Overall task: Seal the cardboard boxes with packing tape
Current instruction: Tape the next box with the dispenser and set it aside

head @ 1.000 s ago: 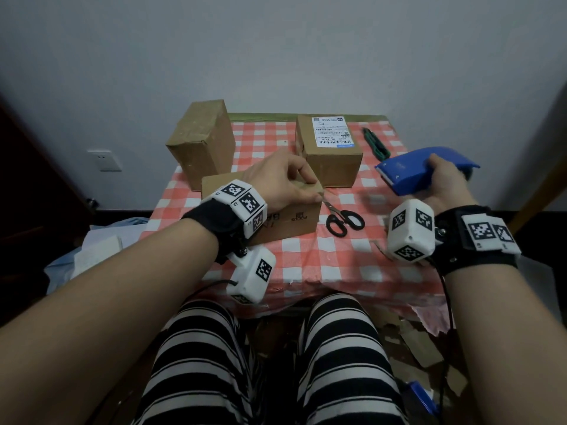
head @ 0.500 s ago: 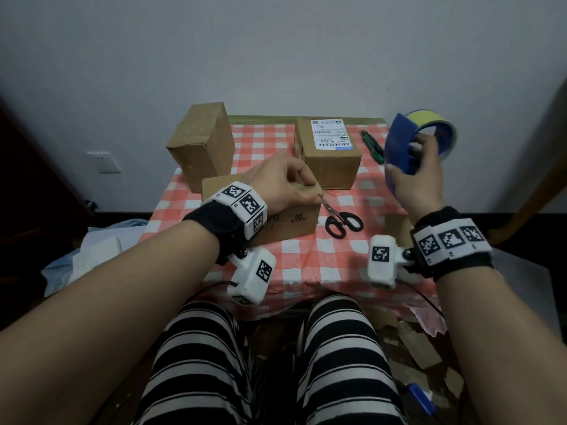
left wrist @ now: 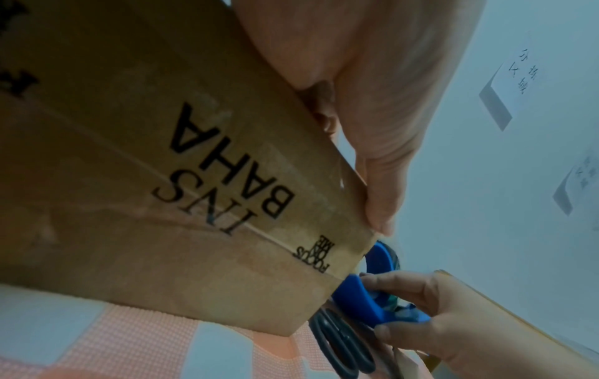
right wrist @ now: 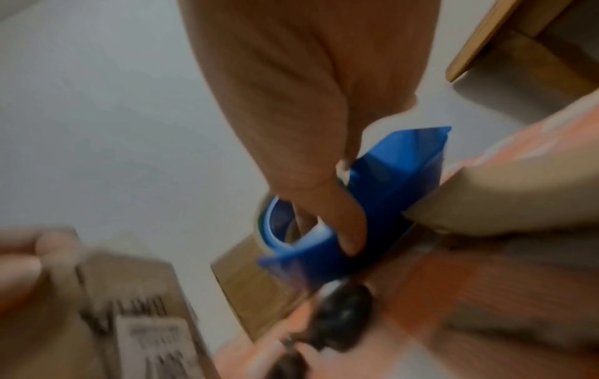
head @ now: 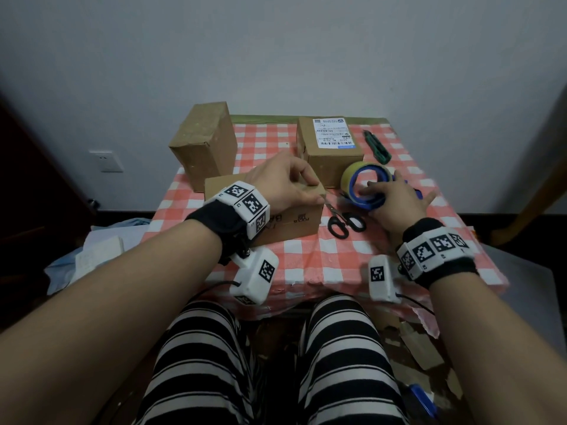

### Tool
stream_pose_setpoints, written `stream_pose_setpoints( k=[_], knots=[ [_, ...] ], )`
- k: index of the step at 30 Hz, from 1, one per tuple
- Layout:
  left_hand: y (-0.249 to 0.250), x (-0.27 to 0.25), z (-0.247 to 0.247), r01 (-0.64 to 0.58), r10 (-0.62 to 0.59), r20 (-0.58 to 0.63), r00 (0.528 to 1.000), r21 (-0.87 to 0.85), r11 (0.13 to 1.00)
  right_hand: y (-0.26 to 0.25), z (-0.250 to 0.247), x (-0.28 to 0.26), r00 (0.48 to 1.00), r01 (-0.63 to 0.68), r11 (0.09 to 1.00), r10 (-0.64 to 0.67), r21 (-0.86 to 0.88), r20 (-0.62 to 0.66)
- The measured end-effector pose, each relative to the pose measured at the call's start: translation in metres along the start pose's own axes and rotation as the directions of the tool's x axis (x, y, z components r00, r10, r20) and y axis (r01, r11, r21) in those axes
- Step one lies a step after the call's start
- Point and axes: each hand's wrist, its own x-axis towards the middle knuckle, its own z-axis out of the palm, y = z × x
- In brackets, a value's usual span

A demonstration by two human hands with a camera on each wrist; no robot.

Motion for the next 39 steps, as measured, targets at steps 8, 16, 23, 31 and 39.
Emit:
stream_pose_setpoints(
  k=[8, 16, 23, 31, 39],
  knots=[
    [0.003, -0.003, -0.004, -0.030, 0.030, 0.036, 0.999, -0.008, 1.000, 0.006, -0.018, 0.007, 0.966, -0.070, 0.993, 0.044, 0.096, 0.255],
    [0.004, -0.006, -0.009, -0.047, 0.046, 0.099, 0.994, 0.006, 0.999, -0.010, -0.054, -0.011, 0.993, -0.031, 0.998, 0.024, 0.058, 0.112],
    [0.000, -0.012, -0.026, -0.015, 0.030, 0.124, 0.992, -0.121, 0.992, -0.057, -0.040, -0.030, 0.997, -0.015, 0.716, -0.038, 0.698, 0.061],
    [-0.001, -0.008, -0.028, 0.073, -0.047, 0.187, 0.981, -0.132, 0.989, -0.068, -0.004, -0.021, 0.848, -0.522, 0.308, 0.092, 0.795, 0.522],
    [-0.001, -0.006, -0.028, 0.074, -0.050, 0.213, 0.976, -0.106, 0.992, -0.068, 0.002, -0.016, 0.858, -0.514, 0.171, 0.121, 0.841, 0.500]
  ],
)
